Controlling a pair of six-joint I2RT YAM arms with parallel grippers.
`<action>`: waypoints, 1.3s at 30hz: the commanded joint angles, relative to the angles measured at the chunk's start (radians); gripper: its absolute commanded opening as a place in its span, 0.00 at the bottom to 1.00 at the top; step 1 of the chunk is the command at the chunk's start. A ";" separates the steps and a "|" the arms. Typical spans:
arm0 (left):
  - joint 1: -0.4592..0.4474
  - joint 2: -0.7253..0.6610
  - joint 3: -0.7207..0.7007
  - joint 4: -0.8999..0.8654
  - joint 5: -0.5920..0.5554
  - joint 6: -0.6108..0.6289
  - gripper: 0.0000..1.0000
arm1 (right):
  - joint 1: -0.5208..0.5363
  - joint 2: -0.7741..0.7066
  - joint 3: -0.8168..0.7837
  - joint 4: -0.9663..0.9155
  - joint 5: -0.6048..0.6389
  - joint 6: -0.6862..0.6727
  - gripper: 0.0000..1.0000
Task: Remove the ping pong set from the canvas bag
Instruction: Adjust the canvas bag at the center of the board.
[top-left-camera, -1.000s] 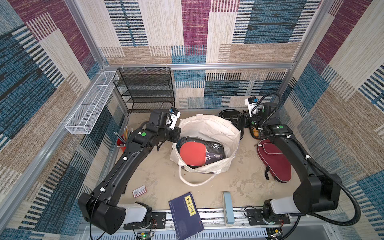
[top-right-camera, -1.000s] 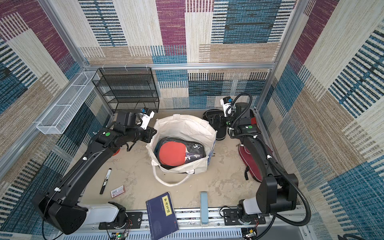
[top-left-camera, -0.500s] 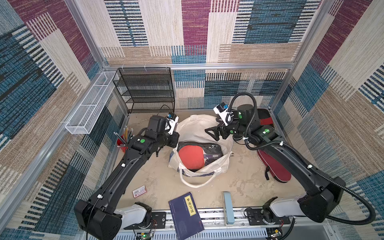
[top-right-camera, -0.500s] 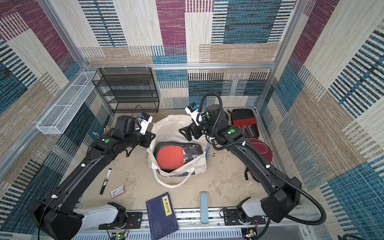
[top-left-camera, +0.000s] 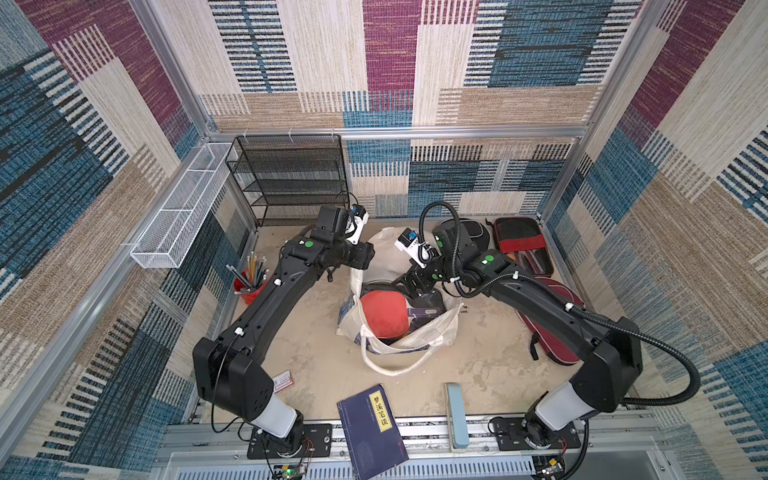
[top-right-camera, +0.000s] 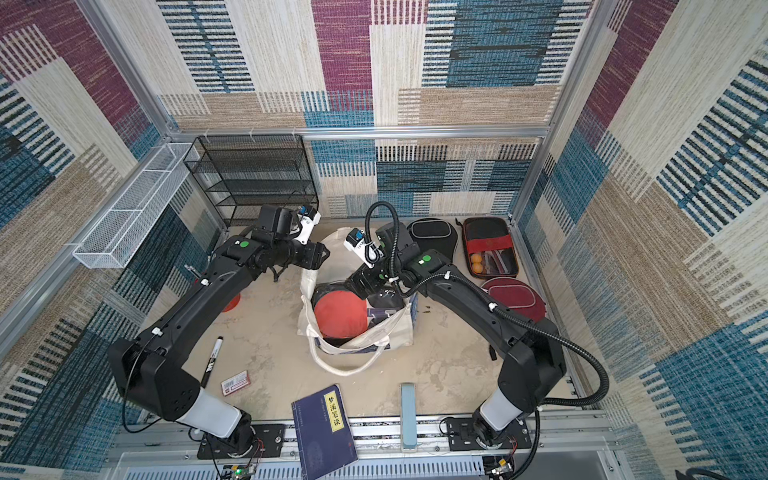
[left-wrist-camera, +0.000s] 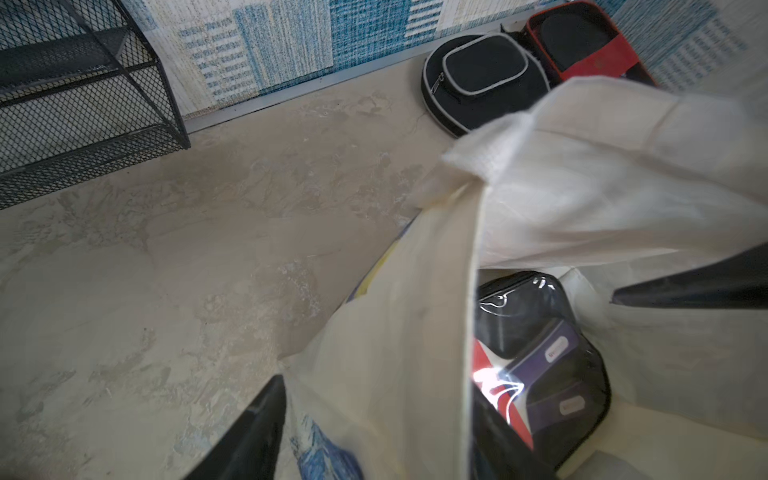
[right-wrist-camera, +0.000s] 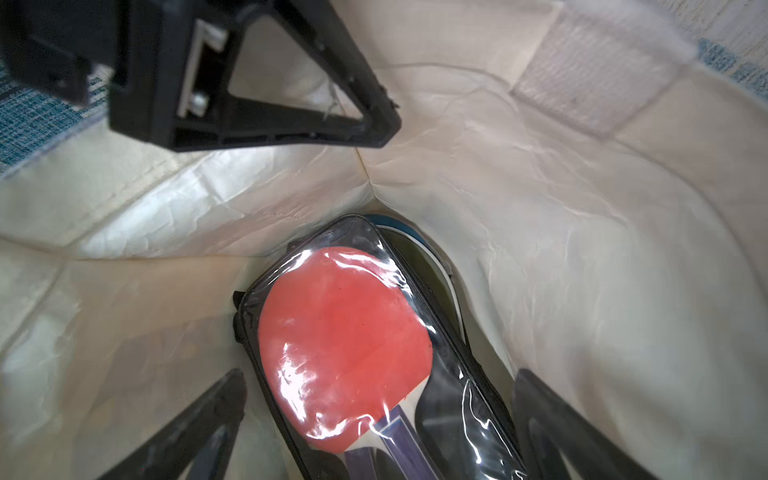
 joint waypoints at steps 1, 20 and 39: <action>0.008 0.023 0.028 -0.042 0.001 0.051 0.35 | 0.001 0.030 0.023 -0.006 -0.006 -0.033 0.99; 0.013 -0.336 -0.302 0.406 0.175 0.019 0.00 | 0.042 0.146 -0.111 0.141 0.022 -0.024 0.99; 0.021 -0.288 -0.440 0.572 0.357 0.017 0.00 | 0.005 0.344 0.052 0.128 -0.042 -0.216 0.99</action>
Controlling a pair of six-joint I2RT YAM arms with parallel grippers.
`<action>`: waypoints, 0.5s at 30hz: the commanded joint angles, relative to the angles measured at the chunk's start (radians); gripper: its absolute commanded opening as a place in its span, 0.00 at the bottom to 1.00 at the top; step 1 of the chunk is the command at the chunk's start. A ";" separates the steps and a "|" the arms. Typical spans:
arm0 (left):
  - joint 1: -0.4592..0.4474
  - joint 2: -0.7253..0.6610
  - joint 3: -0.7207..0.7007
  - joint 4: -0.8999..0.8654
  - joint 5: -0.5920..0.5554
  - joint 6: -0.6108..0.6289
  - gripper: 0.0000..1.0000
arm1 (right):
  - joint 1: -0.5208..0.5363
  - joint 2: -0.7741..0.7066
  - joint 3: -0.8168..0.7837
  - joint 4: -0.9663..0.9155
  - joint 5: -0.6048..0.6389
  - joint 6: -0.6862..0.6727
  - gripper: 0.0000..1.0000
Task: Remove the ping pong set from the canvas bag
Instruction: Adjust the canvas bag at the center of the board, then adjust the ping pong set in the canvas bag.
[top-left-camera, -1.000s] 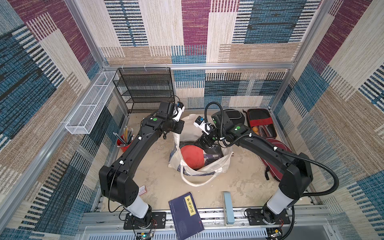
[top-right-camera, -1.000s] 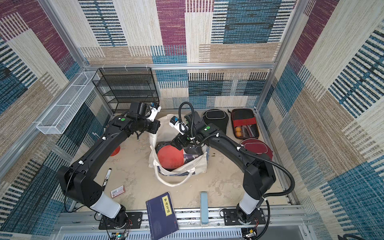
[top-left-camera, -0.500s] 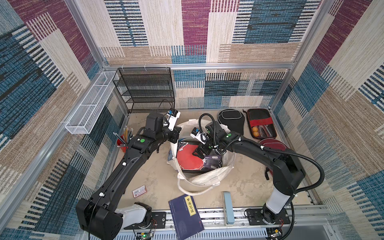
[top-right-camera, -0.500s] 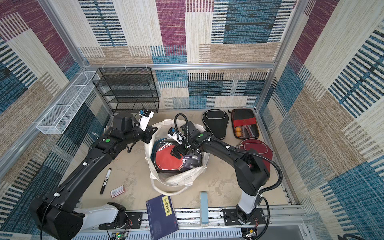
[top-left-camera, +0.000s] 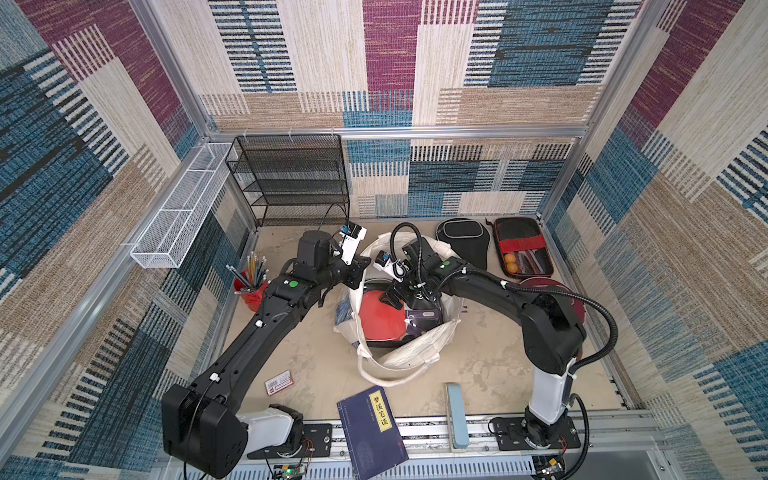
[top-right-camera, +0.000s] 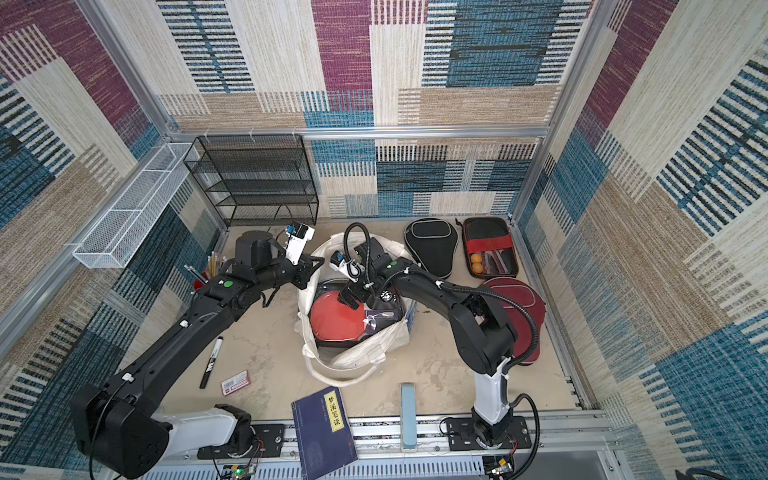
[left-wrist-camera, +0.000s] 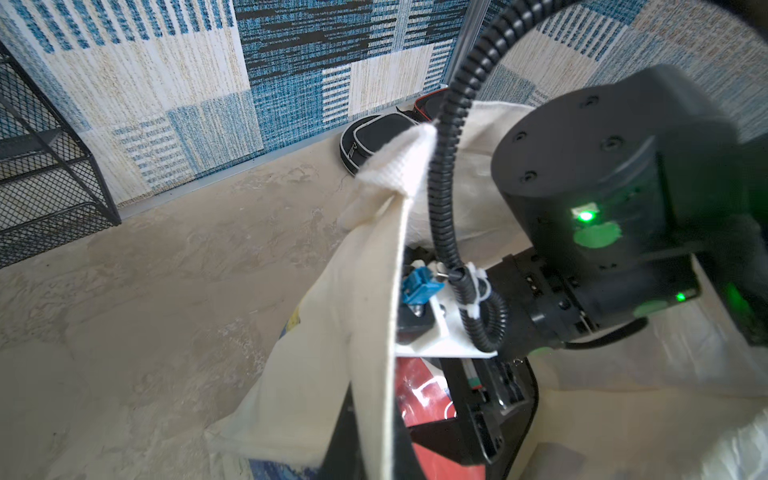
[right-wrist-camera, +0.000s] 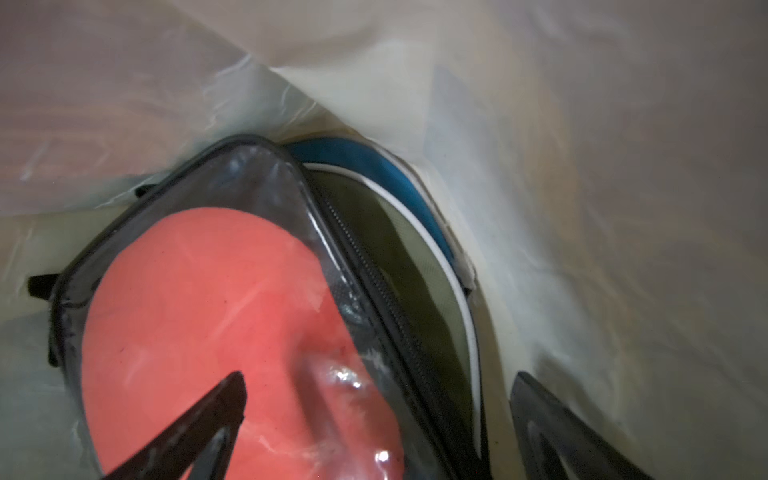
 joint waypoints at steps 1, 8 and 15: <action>0.006 0.010 -0.017 0.163 0.116 -0.012 0.00 | -0.018 0.037 0.045 -0.024 -0.094 -0.064 0.99; 0.028 0.051 -0.048 0.265 0.218 -0.020 0.00 | -0.048 0.207 0.219 -0.210 -0.307 -0.116 0.99; 0.042 0.089 -0.044 0.304 0.283 -0.020 0.00 | -0.050 0.359 0.336 -0.352 -0.426 -0.139 0.98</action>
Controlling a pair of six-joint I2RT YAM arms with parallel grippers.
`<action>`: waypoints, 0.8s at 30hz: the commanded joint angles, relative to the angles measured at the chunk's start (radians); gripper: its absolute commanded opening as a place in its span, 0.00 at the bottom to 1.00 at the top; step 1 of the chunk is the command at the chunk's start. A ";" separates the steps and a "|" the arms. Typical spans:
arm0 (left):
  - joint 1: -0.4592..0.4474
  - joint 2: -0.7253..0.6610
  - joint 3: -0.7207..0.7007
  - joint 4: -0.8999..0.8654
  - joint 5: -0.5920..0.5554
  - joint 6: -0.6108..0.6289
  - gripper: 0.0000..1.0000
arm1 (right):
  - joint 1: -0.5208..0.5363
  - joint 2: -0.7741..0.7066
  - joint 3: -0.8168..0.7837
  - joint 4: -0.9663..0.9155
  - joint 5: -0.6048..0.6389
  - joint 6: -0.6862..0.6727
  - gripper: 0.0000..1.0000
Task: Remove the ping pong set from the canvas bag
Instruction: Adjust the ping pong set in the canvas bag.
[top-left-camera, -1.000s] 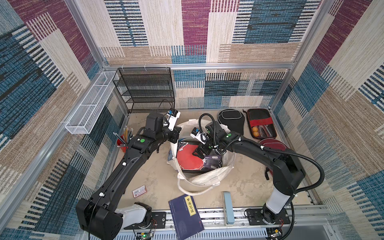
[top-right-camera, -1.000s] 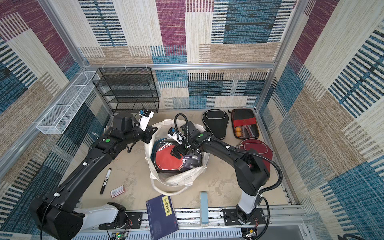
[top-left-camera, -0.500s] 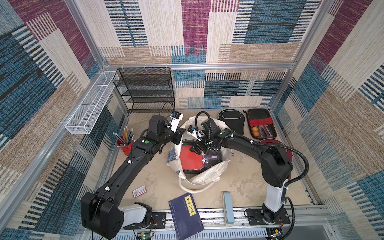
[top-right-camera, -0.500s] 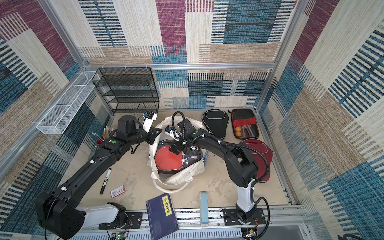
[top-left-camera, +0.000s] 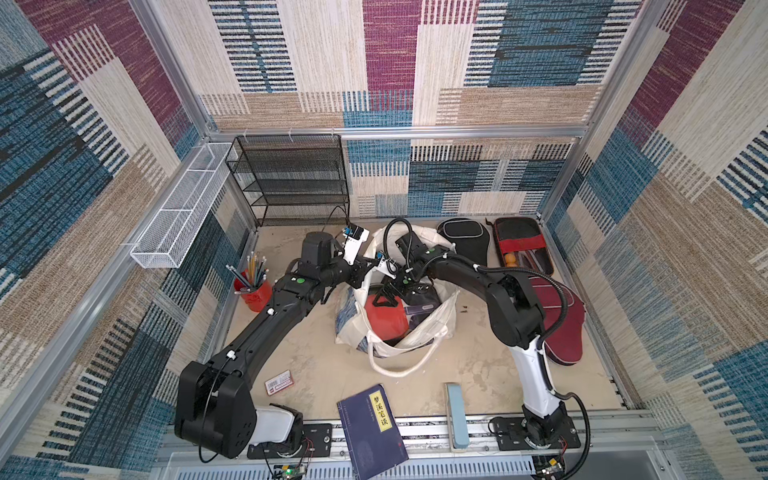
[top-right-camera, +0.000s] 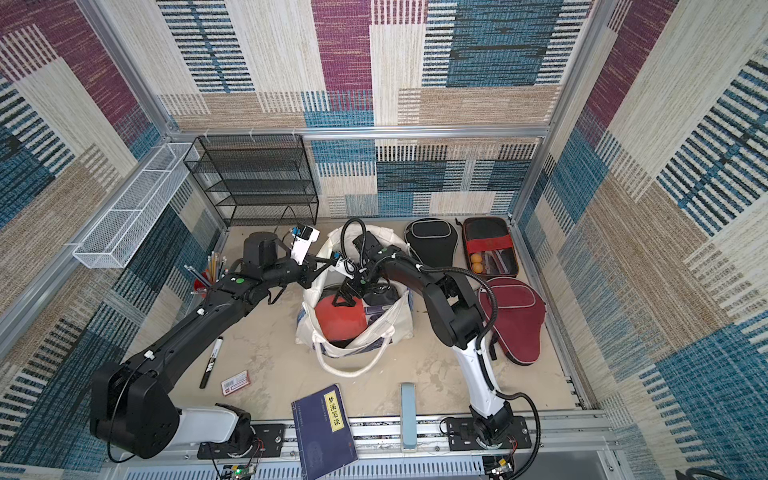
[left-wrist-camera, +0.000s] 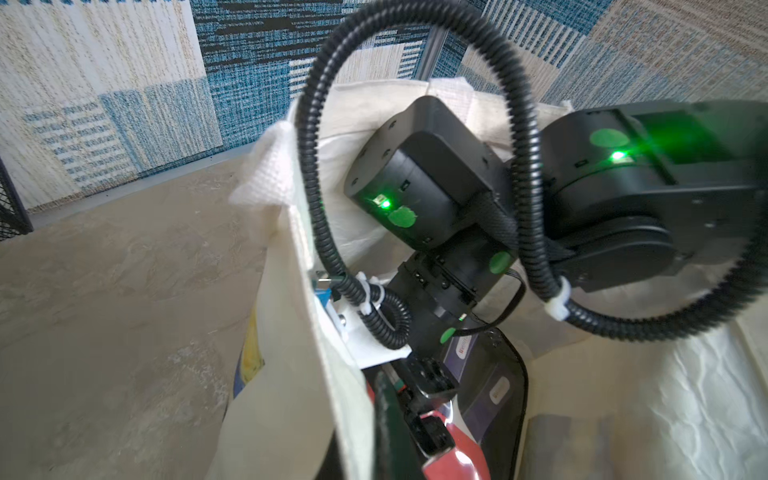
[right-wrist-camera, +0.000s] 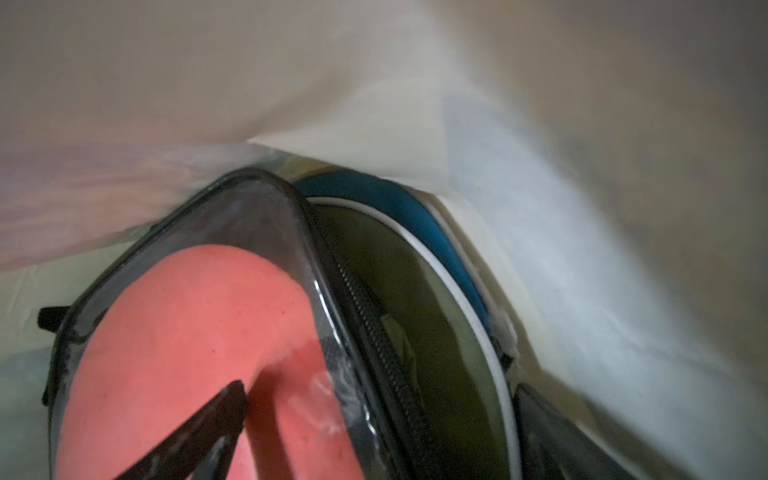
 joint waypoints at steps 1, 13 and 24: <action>0.004 0.006 0.007 0.169 0.131 -0.008 0.00 | 0.004 0.059 0.042 -0.160 -0.086 -0.036 0.97; 0.037 0.016 0.010 0.182 0.114 -0.020 0.00 | -0.017 0.049 0.004 -0.253 -0.137 -0.047 0.14; 0.044 -0.041 -0.011 0.166 0.029 -0.019 0.00 | -0.038 -0.157 -0.071 -0.045 0.067 0.072 0.00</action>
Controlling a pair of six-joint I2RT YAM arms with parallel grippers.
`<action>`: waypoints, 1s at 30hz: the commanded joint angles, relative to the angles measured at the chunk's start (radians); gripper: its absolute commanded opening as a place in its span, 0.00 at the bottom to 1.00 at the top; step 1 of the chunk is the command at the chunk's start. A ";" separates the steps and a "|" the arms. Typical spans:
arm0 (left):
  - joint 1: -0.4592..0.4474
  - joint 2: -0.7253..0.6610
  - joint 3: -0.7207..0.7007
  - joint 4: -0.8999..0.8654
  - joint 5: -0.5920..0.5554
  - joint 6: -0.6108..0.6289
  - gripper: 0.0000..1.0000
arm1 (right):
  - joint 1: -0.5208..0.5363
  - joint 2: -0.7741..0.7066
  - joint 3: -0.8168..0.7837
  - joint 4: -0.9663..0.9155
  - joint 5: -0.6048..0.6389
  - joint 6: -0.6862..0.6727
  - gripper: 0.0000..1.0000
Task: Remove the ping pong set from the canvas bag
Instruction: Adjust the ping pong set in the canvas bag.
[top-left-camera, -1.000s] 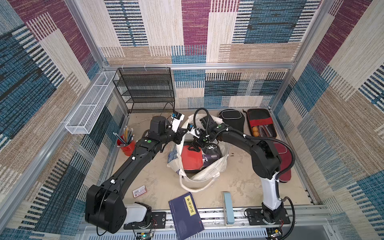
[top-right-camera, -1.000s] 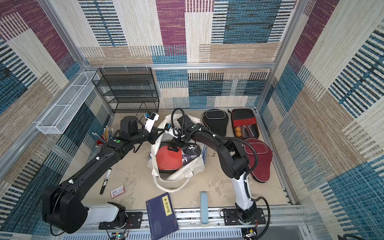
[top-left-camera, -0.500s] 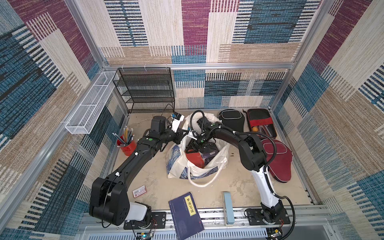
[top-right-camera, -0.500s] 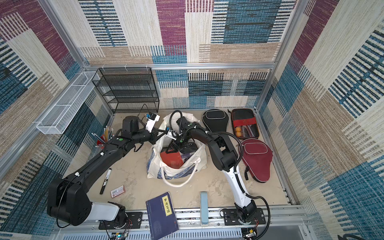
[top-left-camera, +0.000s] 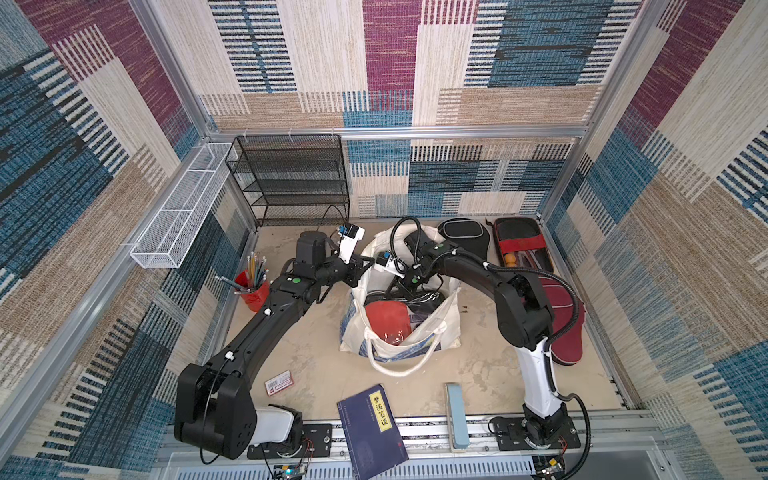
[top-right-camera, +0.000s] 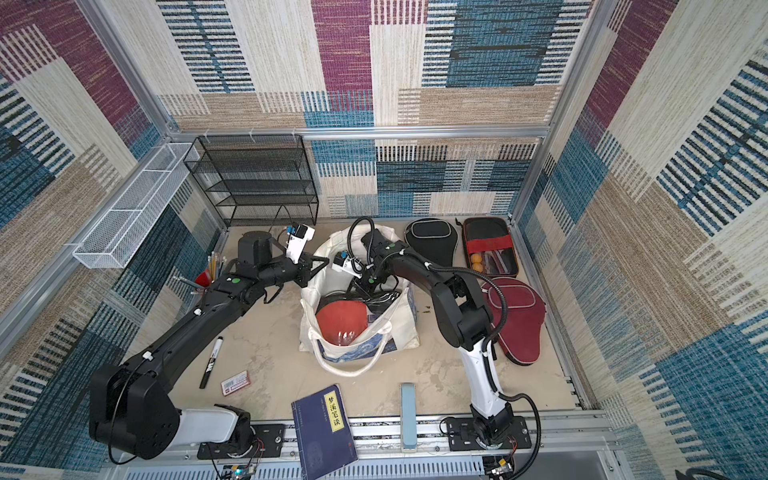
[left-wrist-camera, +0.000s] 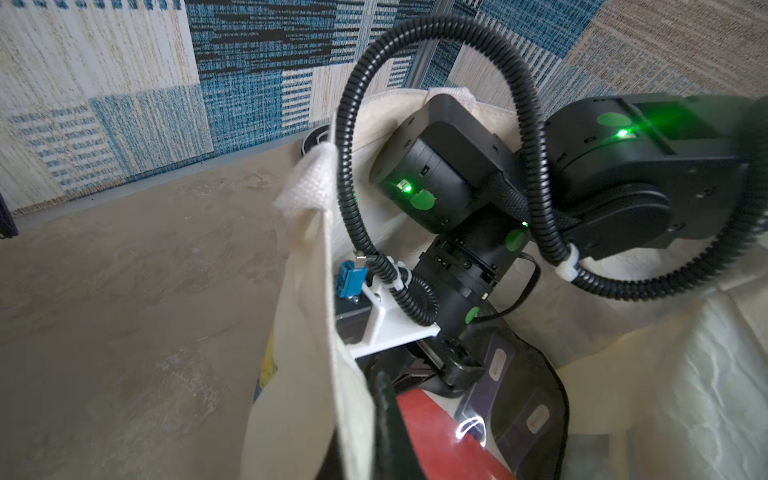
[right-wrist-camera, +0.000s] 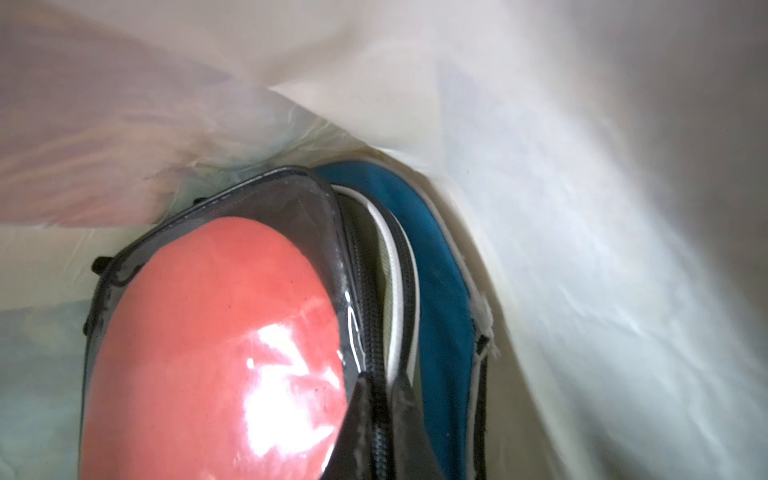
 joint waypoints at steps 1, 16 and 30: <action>0.001 -0.028 -0.004 0.133 -0.036 0.001 0.00 | 0.001 -0.070 -0.028 0.074 0.078 0.093 0.00; 0.001 -0.066 -0.020 0.075 -0.078 -0.015 0.00 | 0.001 -0.305 -0.164 0.270 0.233 0.159 0.00; -0.001 0.028 0.083 -0.053 -0.093 -0.054 0.00 | 0.015 -0.383 -0.134 0.263 0.374 0.143 0.00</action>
